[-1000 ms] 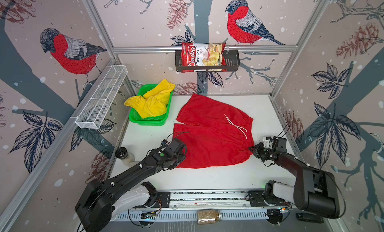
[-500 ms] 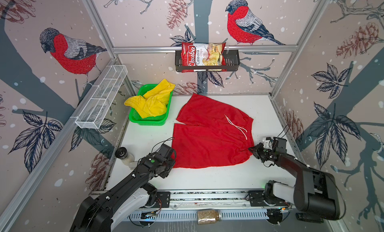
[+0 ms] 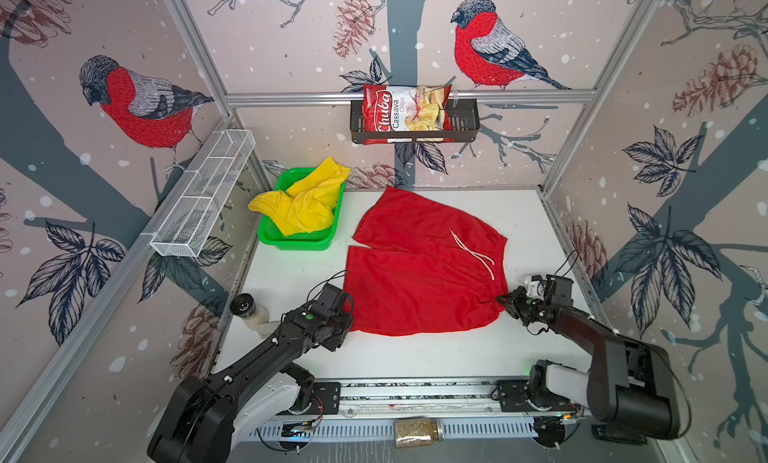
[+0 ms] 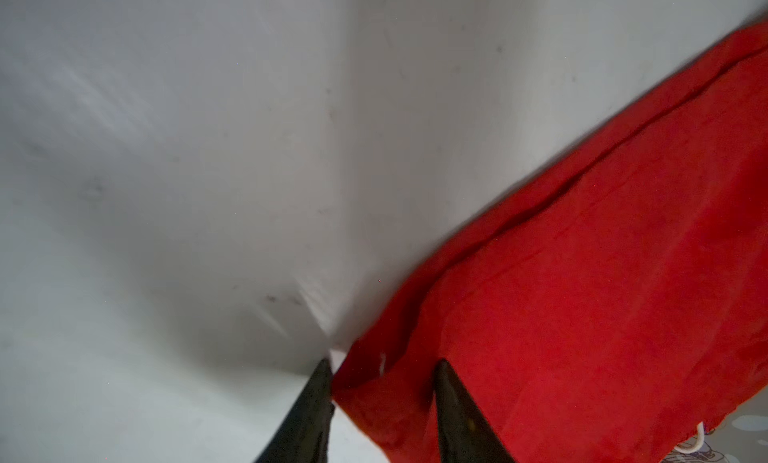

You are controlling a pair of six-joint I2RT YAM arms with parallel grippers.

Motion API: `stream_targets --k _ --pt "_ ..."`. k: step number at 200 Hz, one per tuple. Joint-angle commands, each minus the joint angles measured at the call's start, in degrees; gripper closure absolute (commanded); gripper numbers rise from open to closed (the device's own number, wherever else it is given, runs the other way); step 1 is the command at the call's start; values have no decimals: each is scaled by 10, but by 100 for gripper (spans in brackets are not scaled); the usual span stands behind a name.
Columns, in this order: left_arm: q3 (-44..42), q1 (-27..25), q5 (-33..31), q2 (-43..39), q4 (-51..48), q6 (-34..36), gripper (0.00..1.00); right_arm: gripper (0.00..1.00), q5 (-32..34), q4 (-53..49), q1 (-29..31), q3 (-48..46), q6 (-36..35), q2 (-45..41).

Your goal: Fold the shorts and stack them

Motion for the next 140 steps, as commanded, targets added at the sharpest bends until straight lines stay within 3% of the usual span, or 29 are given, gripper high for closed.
stream_targets --k 1,28,70,111,140 --pt "2 6 5 7 18 -8 69 90 8 -5 2 -2 1 -6" --pt "24 8 -8 15 -6 10 89 90 19 -24 2 -1 -7 -16" --pt "44 8 -9 -17 -81 33 100 91 56 -110 13 5 -18 -52" --pt "45 8 -51 -131 -152 44 100 92 105 -175 88 -13 85 -182" --pt "91 7 -98 -132 -176 119 100 94 149 -249 82 39 67 -226"
